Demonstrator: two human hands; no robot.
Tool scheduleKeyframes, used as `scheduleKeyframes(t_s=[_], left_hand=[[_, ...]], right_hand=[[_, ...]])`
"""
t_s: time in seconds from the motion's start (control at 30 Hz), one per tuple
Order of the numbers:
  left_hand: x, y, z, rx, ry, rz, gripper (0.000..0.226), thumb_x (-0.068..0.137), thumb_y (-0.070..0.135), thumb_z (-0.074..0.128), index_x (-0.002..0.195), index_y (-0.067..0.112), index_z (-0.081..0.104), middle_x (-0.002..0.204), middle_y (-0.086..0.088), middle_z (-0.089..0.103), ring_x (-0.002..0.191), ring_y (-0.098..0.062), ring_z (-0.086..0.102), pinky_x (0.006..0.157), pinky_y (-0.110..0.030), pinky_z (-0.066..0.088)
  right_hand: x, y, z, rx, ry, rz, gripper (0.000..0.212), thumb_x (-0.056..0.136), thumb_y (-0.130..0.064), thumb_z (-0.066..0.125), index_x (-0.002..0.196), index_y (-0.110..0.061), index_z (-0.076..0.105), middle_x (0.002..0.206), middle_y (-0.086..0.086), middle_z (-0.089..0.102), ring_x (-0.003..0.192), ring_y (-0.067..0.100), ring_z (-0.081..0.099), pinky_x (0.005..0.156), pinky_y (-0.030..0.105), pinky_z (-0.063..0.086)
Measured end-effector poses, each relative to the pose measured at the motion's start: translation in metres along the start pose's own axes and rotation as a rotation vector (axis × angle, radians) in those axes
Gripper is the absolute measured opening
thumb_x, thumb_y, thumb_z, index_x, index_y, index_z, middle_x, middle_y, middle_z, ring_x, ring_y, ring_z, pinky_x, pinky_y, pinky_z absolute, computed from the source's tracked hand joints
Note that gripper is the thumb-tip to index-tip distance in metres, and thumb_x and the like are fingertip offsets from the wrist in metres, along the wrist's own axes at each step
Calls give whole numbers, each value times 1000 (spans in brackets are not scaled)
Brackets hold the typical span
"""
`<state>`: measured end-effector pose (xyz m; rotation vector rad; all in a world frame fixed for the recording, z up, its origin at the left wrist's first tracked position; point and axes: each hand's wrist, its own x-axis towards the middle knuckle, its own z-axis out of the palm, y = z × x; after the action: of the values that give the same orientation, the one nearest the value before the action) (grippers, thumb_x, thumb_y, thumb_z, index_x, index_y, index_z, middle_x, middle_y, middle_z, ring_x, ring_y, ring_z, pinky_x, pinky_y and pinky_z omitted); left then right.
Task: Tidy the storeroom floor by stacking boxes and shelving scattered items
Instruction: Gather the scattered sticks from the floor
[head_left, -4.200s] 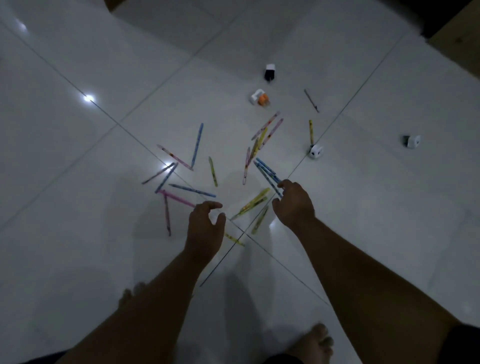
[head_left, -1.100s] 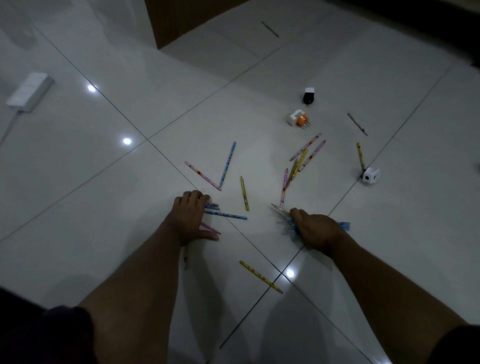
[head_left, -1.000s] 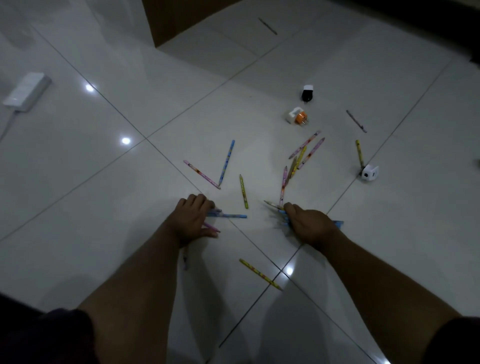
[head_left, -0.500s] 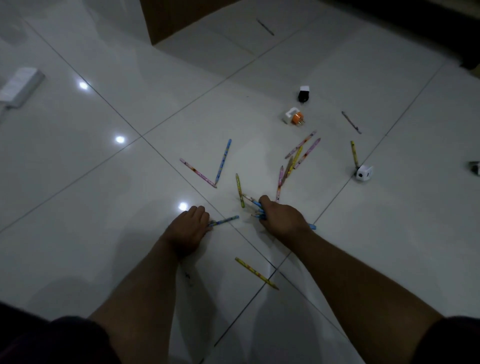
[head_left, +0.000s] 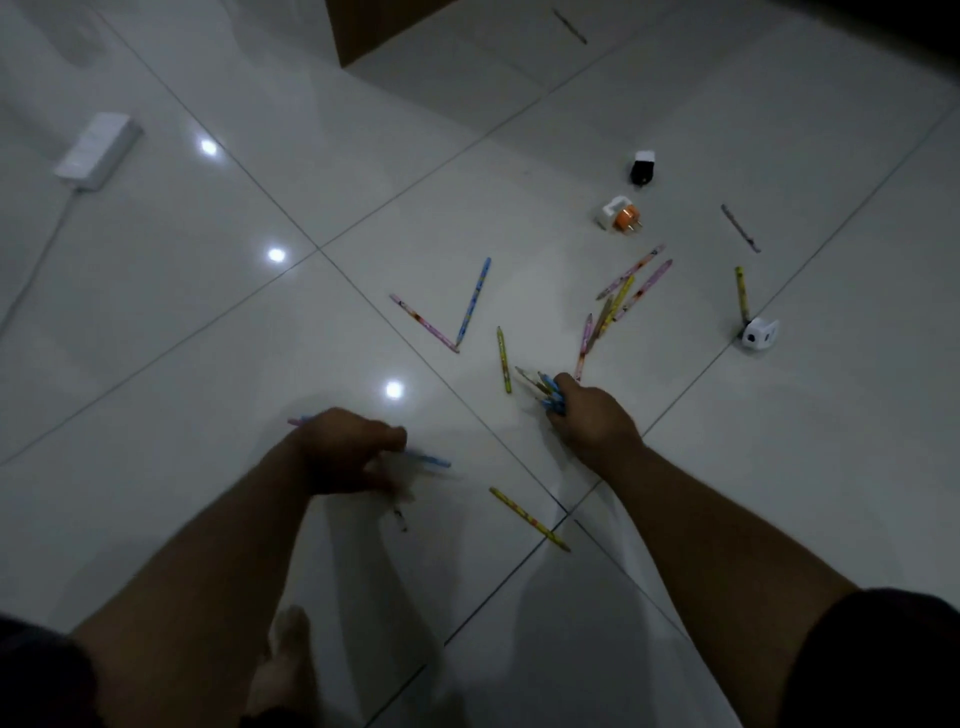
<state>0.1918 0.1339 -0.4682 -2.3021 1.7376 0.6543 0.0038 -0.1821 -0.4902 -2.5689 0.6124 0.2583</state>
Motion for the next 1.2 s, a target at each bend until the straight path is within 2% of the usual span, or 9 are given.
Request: scheduleKeyframes(t_s=[0.07, 0.13, 0.23, 0.47, 0.6, 0.7, 0.93, 1.1, 1.2], left_hand=[[-11, 3, 17, -39, -136, -2, 72, 79, 85, 49, 136, 42, 44, 124, 14, 58, 107, -12, 60, 88, -33, 49], [-11, 8, 29, -23, -116, 69, 56, 89, 67, 56, 135, 36, 48, 125, 9, 56, 109, -15, 58, 88, -35, 47], [-8, 9, 37, 100, 44, 157, 27, 95, 44, 53, 118, 31, 58, 110, 2, 59, 95, -21, 62, 75, -37, 48], [13, -5, 18, 74, 531, -89, 11, 98, 27, 53, 107, 21, 49, 81, -10, 58, 64, -32, 59, 52, -39, 47], [52, 10, -4, -302, 564, -502, 27, 106, 34, 36, 103, 10, 49, 79, -16, 65, 68, -40, 64, 58, -43, 47], [86, 16, -17, -602, 588, -603, 17, 107, 25, 39, 104, 9, 44, 91, -20, 64, 78, -41, 64, 70, -45, 51], [124, 27, -41, -738, 585, -947, 25, 103, 25, 41, 113, 6, 53, 103, -19, 65, 96, -40, 64, 79, -40, 49], [136, 25, -42, -860, 684, -982, 40, 105, 35, 45, 98, 0, 63, 104, -28, 67, 99, -46, 63, 85, -46, 50], [142, 36, -54, -1124, 621, -935, 39, 102, 41, 47, 83, 11, 63, 86, -13, 66, 86, -37, 61, 77, -37, 50]], right_hand=[[-1, 1, 6, 27, -75, -40, 39, 96, -57, 58, 112, -23, 59, 94, 5, 66, 87, 27, 62, 68, 35, 47], [-2, -1, 8, -1, -204, -101, 49, 85, -74, 62, 100, -27, 63, 86, -4, 62, 82, 20, 60, 68, 33, 47], [-2, -12, 4, -52, -317, -165, 61, 69, -84, 68, 80, -26, 60, 73, -6, 58, 69, 14, 56, 59, 31, 41], [-7, -43, 4, -281, -542, -257, 60, 54, -77, 83, 75, -25, 61, 78, -3, 63, 77, 17, 62, 69, 33, 54], [-3, -40, -1, -270, -534, -247, 37, 71, -55, 83, 75, -26, 60, 81, -3, 60, 84, 20, 62, 73, 33, 53], [-4, -37, -3, -258, -512, -210, 37, 76, -47, 80, 97, -18, 70, 98, 6, 66, 92, 23, 62, 81, 36, 54], [-5, -12, -15, -22, -245, -13, 36, 92, -47, 64, 115, -20, 60, 111, 8, 66, 102, 29, 63, 79, 34, 47], [3, 10, -26, 380, 1, 289, 32, 96, -37, 66, 114, -12, 60, 97, 10, 64, 80, 25, 61, 71, 34, 51], [5, 11, -33, 835, 61, 494, 35, 96, -40, 70, 90, -5, 64, 74, 14, 61, 48, 17, 51, 44, 27, 44]])
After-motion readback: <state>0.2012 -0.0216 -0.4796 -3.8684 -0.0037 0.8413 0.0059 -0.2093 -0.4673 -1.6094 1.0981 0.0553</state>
